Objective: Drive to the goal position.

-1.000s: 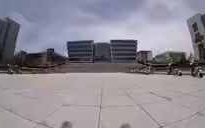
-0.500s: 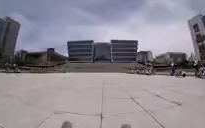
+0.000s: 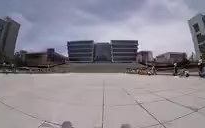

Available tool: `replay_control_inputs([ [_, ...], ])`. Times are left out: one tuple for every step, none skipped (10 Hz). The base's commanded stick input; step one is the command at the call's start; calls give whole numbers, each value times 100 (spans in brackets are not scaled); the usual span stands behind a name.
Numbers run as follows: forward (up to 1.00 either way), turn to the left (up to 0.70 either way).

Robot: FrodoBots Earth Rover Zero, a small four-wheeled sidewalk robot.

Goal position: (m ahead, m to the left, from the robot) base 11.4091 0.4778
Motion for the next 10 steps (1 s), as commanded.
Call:
replay_control_inputs([
  [70,0],
  [70,0],
  [70,0],
  [70,0],
  [70,0],
  [70,0],
  [70,0],
  [70,0],
  [70,0],
  [70,0],
])
